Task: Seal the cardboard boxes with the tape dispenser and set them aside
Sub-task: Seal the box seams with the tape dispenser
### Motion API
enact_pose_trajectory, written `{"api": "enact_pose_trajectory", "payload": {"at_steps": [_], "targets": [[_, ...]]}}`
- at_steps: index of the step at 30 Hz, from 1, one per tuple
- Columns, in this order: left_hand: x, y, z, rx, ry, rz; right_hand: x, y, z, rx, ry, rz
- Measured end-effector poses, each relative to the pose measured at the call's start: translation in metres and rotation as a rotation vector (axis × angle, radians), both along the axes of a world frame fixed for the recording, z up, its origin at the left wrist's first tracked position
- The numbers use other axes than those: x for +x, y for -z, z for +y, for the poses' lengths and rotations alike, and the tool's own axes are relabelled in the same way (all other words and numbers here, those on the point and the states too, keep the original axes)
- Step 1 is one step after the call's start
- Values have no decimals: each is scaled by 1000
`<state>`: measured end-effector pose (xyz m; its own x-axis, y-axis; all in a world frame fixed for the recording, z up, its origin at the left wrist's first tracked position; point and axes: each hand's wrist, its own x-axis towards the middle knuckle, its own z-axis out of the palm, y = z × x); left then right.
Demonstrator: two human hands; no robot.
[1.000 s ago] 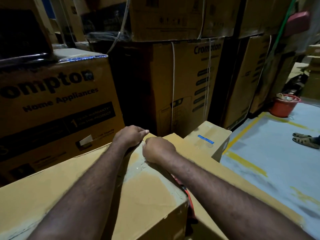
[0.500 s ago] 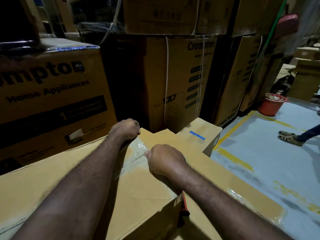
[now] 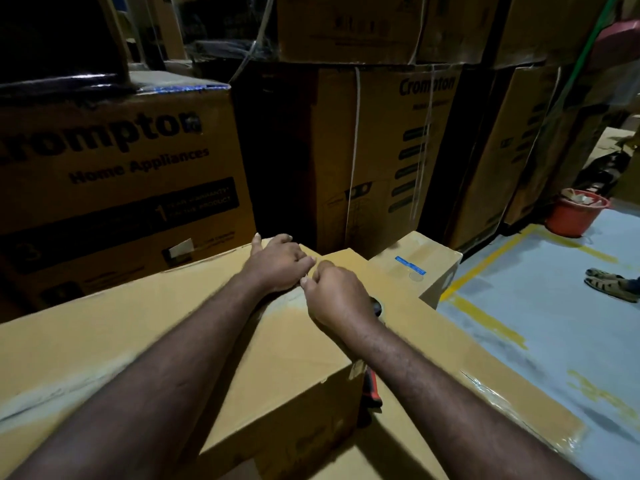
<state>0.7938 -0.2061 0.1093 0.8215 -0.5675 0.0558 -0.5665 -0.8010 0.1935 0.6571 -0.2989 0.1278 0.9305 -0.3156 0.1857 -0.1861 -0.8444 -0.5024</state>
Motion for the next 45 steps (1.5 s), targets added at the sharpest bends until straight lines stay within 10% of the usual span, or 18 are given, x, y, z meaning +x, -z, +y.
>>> {"api": "enact_pose_trajectory", "payload": {"at_steps": [20,23,32,45], "targets": [[-33,-9,-11,-109,-5,-246,-79,8,-21,-148,57,14],[-50,-11,-2,-182,164,-26,-79,14,-22,-87,57,-13],[-64,-3,-3,-74,244,-149,-80,20,-25,-64,69,-28],[-134,-28,81,305,146,159,-74,-11,-5,-415,-101,110]]}}
